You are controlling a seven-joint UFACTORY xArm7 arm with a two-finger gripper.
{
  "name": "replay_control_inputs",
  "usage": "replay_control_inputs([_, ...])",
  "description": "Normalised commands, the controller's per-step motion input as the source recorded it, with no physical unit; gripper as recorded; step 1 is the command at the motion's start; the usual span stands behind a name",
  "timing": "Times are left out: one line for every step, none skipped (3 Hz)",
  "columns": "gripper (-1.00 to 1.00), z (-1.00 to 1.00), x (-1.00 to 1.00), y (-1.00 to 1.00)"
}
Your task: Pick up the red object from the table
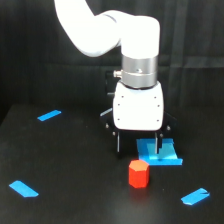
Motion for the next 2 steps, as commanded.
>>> replay_control_inputs([1.0, -0.07, 0.18, -0.78])
replay_control_inputs([1.0, -0.09, 0.09, -0.64])
